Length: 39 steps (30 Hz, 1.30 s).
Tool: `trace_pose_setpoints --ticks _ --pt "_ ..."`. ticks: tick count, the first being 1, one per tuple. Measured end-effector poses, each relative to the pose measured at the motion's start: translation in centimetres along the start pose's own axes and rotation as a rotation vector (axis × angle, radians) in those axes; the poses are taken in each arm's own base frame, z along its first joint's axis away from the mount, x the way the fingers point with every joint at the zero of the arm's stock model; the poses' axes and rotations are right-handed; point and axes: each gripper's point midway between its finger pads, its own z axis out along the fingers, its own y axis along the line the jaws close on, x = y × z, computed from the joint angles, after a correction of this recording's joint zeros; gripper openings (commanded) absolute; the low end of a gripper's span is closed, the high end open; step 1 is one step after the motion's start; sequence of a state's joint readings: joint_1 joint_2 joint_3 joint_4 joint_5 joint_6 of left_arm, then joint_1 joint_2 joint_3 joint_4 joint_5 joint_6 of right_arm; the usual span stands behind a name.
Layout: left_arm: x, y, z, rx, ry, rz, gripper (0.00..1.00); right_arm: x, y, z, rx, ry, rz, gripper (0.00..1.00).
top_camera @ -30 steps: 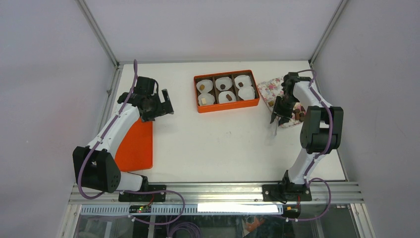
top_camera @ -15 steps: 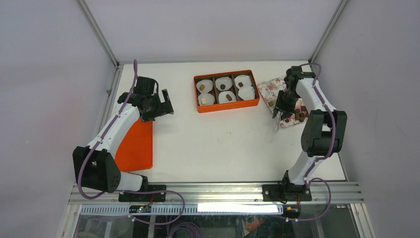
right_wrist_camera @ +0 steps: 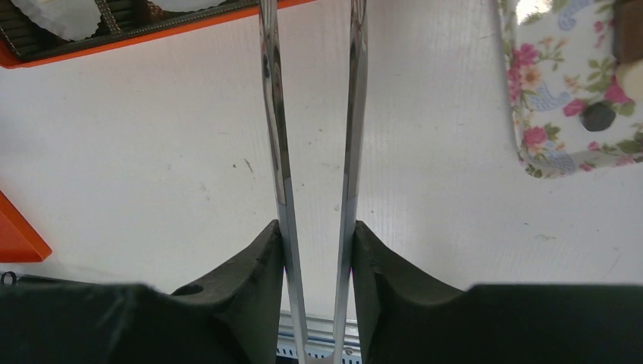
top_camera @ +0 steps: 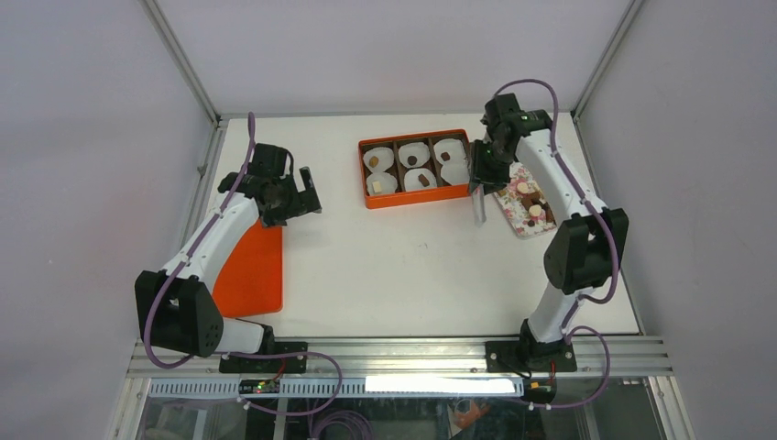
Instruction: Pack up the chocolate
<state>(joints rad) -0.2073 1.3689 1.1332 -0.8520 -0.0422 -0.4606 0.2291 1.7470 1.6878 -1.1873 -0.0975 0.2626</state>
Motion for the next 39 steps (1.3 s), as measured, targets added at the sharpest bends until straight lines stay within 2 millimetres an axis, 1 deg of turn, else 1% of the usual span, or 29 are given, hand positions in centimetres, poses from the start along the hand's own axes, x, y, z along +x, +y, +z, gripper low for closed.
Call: trace_pose_setpoints --ticks 2,4,7,11,15,20,24,31,34,39 --pt "0.2 0.1 0.1 -0.003 0.004 0.000 0.99 -0.1 1.0 0.6 -0.006 0.012 -0.023 0.00" --pt "0.4 0.2 -0.1 -0.001 0.001 -0.001 0.99 0.1 1.6 1.9 -0.003 0.044 -0.037 0.00" --pt "0.4 0.2 -0.3 0.003 -0.007 -0.004 0.99 0.7 1.7 4.3 0.014 0.110 -0.039 0.04" --pt "0.4 0.2 -0.5 0.006 -0.013 -0.004 0.99 1.2 1.4 5.9 0.030 0.153 -0.032 0.12" --pt "0.5 0.3 -0.6 0.006 -0.014 -0.004 0.99 1.2 1.4 6.2 0.033 0.161 -0.031 0.17" --pt "0.4 0.3 -0.6 0.005 -0.015 -0.004 0.99 1.2 1.4 6.4 0.035 0.161 -0.028 0.28" --pt "0.4 0.3 -0.6 0.004 -0.015 -0.004 0.99 1.1 1.4 7.0 0.037 0.166 -0.024 0.33" --pt "0.4 0.4 -0.6 -0.001 -0.016 -0.005 0.99 0.9 1.4 7.1 0.035 0.160 -0.024 0.35" --pt "0.4 0.4 -0.6 -0.001 -0.015 -0.006 0.99 0.9 1.4 7.1 0.035 0.160 -0.025 0.37" --pt "0.6 0.5 -0.6 -0.005 -0.009 -0.007 0.99 0.9 1.4 7.1 0.035 0.160 -0.025 0.38"
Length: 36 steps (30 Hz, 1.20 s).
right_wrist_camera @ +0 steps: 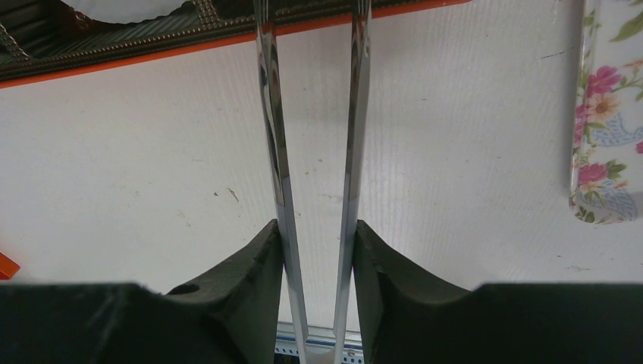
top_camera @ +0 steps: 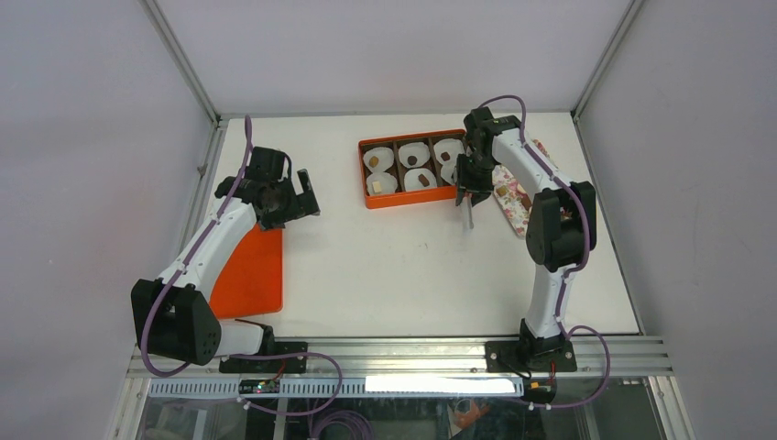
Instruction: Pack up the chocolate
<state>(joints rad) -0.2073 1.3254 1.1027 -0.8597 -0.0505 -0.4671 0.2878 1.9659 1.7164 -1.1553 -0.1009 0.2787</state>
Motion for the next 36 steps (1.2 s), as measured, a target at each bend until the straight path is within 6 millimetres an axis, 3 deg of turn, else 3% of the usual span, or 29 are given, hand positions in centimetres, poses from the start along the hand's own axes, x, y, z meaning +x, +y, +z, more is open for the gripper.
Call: trace_pose_setpoints --ticks 14,17,21,25,28,32,36 --pt "-0.3 -0.1 -0.4 0.001 -0.001 0.000 0.99 0.4 -0.2 -0.7 0.007 0.001 -0.016 0.35" --pt "-0.5 -0.2 -0.5 0.003 -0.008 -0.001 0.99 0.7 0.1 -2.1 -0.003 -0.021 -0.039 0.34" --pt "-0.5 -0.2 -0.6 -0.001 -0.007 -0.001 0.99 1.6 1.9 -5.8 -0.049 -0.116 -0.124 0.33" --pt "-0.5 0.2 -0.6 -0.019 -0.010 0.000 0.99 5.2 4.6 -8.4 -0.115 -0.194 -0.271 0.33" --pt "-0.4 0.3 -0.6 -0.028 -0.008 0.000 0.99 8.7 6.0 -8.8 -0.158 -0.212 -0.372 0.33" --pt "-0.4 0.8 -0.7 -0.046 -0.008 -0.004 0.99 13.2 6.2 -6.9 -0.184 -0.190 -0.447 0.33" --pt "-0.6 1.6 -0.5 -0.082 -0.015 -0.013 0.99 16.9 5.5 -3.4 -0.177 -0.137 -0.455 0.32"
